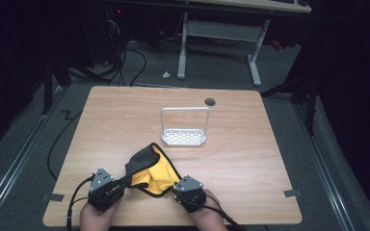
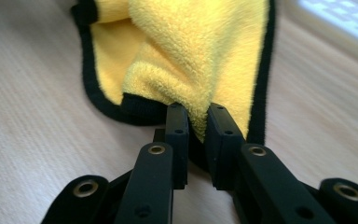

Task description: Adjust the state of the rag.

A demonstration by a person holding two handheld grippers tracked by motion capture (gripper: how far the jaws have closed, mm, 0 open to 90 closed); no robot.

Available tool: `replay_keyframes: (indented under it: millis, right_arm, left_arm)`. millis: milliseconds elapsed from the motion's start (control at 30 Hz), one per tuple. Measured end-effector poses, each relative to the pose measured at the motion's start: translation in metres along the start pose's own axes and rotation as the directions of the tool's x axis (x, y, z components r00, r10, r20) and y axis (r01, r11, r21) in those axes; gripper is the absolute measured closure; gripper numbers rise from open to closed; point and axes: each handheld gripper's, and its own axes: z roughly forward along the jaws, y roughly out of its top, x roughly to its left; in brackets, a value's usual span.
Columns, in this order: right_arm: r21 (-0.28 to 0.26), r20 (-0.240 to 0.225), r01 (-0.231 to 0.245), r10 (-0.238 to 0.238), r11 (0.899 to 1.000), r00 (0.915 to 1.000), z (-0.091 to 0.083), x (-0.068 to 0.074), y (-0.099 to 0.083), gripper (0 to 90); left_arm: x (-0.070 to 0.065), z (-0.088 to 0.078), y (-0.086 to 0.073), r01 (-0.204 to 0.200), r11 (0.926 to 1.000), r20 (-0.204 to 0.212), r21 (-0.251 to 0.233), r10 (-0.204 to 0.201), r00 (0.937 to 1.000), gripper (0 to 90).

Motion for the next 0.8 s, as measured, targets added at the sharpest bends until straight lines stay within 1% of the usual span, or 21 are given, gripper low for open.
replay_keyframes:
  millis: [100,133,167,200,233,267,300,333,367,400,433,467,500,533,567,600,633,667,700,767,800]
  right_arm:
    - [-0.013,0.028,-0.038,0.038,0.999,0.9989,-0.012,-0.016,-0.005,81.2]
    - [-0.021,0.042,-0.057,0.057,0.998,0.9975,-0.017,-0.024,-0.008,81.1]
    - [-0.023,0.054,-0.071,0.072,0.997,0.9960,-0.020,-0.029,-0.010,81.1]
    - [-0.023,0.054,-0.071,0.072,0.997,0.9960,-0.020,-0.029,-0.010,81.1]
    - [-0.028,0.100,-0.097,0.099,0.995,0.9901,-0.028,-0.047,-0.016,81.1]
    - [-0.035,0.107,-0.120,0.123,0.992,0.9866,-0.030,-0.054,-0.018,81.2]
    - [-0.035,0.107,-0.120,0.123,0.992,0.9866,-0.030,-0.054,-0.018,81.2]
    - [-0.048,0.153,-0.166,0.171,0.985,0.9733,-0.037,-0.075,-0.022,81.4]
    - [-0.053,0.164,-0.177,0.184,0.983,0.9691,-0.039,-0.082,-0.024,81.5]
    - [-0.056,0.178,-0.197,0.204,0.979,0.9626,-0.040,-0.091,-0.025,81.6]
    - [-0.056,0.178,-0.197,0.204,0.979,0.9626,-0.040,-0.091,-0.025,81.6]
    - [-0.046,0.204,-0.215,0.220,0.976,0.9540,-0.037,-0.104,-0.027,81.8]
    - [-0.040,0.204,-0.222,0.226,0.974,0.9525,-0.035,-0.107,-0.028,81.8]
    - [-0.029,0.210,-0.229,0.230,0.973,0.9503,-0.032,-0.110,-0.028,81.7]
    - [-0.019,0.216,-0.228,0.226,0.974,0.9497,-0.030,-0.110,-0.028,81.4]
    - [-0.013,0.224,-0.220,0.218,0.975,0.9499,-0.028,-0.111,-0.028,80.2]
    - [-0.012,0.227,-0.220,0.217,0.975,0.9495,-0.028,-0.111,-0.028,77.1]
    - [-0.012,0.227,-0.220,0.217,0.975,0.9495,-0.028,-0.111,-0.028,77.1]
    - [-0.032,0.223,-0.221,0.222,0.975,0.9491,-0.032,-0.109,-0.027,70.3]
    - [-0.052,0.214,-0.222,0.228,0.974,0.9498,-0.038,-0.109,-0.028,67.3]
    - [-0.059,0.213,-0.228,0.235,0.972,0.9485,-0.041,-0.108,-0.028,66.5]
  left_arm:
    - [0.001,-0.003,0.001,-0.004,1.0000,-0.003,-0.007,0.004,1.0000,83.1]
    - [0.003,-0.006,0.002,-0.007,0.9999,-0.008,-0.012,0.007,0.9999,83.4]
    - [0.004,-0.007,0.003,-0.003,0.9998,-0.009,-0.018,0.003,1.0000,83.7]
    - [0.004,-0.007,0.003,-0.003,0.9998,-0.009,-0.018,0.003,1.0000,84.1]
    - [0.007,-0.010,0.004,0.004,0.9996,-0.009,-0.029,-0.005,0.9999,84.3]
    - [0.008,-0.011,0.004,0.005,0.9995,-0.009,-0.030,-0.005,1.0000,84.5]
    - [0.008,-0.011,0.004,0.005,0.9995,-0.009,-0.030,-0.005,1.0000,84.8]
    - [0.010,-0.012,0.005,0.007,0.9994,-0.007,-0.035,-0.007,1.0000,84.9]
    - [0.011,-0.011,0.005,0.004,0.9994,-0.009,-0.034,-0.004,0.9999,84.8]
    - [0.013,-0.010,0.006,0.003,0.9994,-0.010,-0.034,-0.003,0.9999,84.8]
    - [0.013,-0.010,0.006,0.003,0.9994,-0.010,-0.034,-0.003,0.9999,84.6]
    - [0.017,-0.004,0.007,0.008,0.9995,-0.013,-0.031,-0.008,0.9999,83.6]
    - [0.017,-0.004,0.007,0.008,0.9995,-0.013,-0.031,-0.008,0.9999,80.7]
    - [0.019,0.004,0.007,0.018,0.9997,-0.015,-0.016,-0.018,0.9997,74.7]
    - [0.019,0.006,0.007,0.026,0.9996,-0.014,-0.009,-0.026,0.9996,69.1]
    - [0.019,0.007,0.007,0.032,0.9995,-0.015,-0.005,-0.032,0.9994,64.4]
    - [0.017,0.005,0.007,0.034,0.9994,-0.018,-0.007,-0.035,0.9992,60.2]
    - [0.017,0.005,0.007,0.034,0.9994,-0.018,-0.007,-0.035,0.9992,57.8]
    - [0.009,-0.003,0.008,0.021,0.9994,-0.033,-0.028,-0.022,0.9992,55.0]
    - [0.001,-0.011,0.007,0.000,0.9990,-0.039,-0.044,-0.002,0.9992,52.4]
    - [-0.002,-0.014,0.007,-0.008,0.9986,-0.041,-0.053,0.005,0.9991,51.2]
